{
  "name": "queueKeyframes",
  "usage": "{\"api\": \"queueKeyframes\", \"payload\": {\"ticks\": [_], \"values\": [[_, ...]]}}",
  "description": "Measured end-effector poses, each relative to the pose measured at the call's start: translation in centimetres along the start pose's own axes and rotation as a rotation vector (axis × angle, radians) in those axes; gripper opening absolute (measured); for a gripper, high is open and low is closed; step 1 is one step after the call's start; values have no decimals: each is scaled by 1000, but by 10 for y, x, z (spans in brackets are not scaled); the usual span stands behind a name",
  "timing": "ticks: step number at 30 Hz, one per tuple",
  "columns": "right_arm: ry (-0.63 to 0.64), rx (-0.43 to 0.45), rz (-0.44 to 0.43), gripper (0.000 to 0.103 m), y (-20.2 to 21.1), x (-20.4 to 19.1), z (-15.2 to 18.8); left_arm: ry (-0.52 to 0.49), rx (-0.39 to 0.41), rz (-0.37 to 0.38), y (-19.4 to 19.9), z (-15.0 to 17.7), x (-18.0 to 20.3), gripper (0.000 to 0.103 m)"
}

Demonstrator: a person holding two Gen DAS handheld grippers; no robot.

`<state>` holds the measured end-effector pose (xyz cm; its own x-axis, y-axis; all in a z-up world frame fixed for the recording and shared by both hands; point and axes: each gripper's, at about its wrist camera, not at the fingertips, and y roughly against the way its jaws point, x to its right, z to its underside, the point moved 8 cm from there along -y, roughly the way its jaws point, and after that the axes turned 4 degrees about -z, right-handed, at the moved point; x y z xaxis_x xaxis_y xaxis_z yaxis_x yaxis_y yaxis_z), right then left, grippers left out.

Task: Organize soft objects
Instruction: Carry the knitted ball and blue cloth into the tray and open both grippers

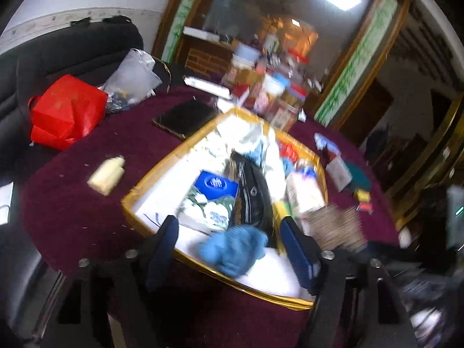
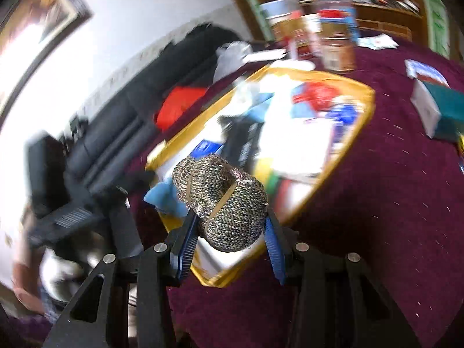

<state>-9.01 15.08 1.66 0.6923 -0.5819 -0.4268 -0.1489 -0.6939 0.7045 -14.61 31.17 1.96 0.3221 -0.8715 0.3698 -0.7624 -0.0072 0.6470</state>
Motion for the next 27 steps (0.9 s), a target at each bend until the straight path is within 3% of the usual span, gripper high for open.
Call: {"api": "queueKeyframes", "payload": {"ticks": [5,8,11,18,23,27], "values": [[94,-85,65,45,-45,-22,7,13,37,-13,12,-7,-11,87],[141,-110,131,52,-58,-27,14,5,39,-34,12,-5,-17,88],[159,-90,147,59,-50,-29,14,15,27,-38,8,-1,-22,90],[198,30,185,59,-19,-37,2,-16,33,-83,6,6,-14,90],[254,-18,300,59,-46,-33,6,-113,95,-160,22,2,2,91],[204,1,264,60,-39,-29,6,-191,136,-214,34,1,17,95]]}}
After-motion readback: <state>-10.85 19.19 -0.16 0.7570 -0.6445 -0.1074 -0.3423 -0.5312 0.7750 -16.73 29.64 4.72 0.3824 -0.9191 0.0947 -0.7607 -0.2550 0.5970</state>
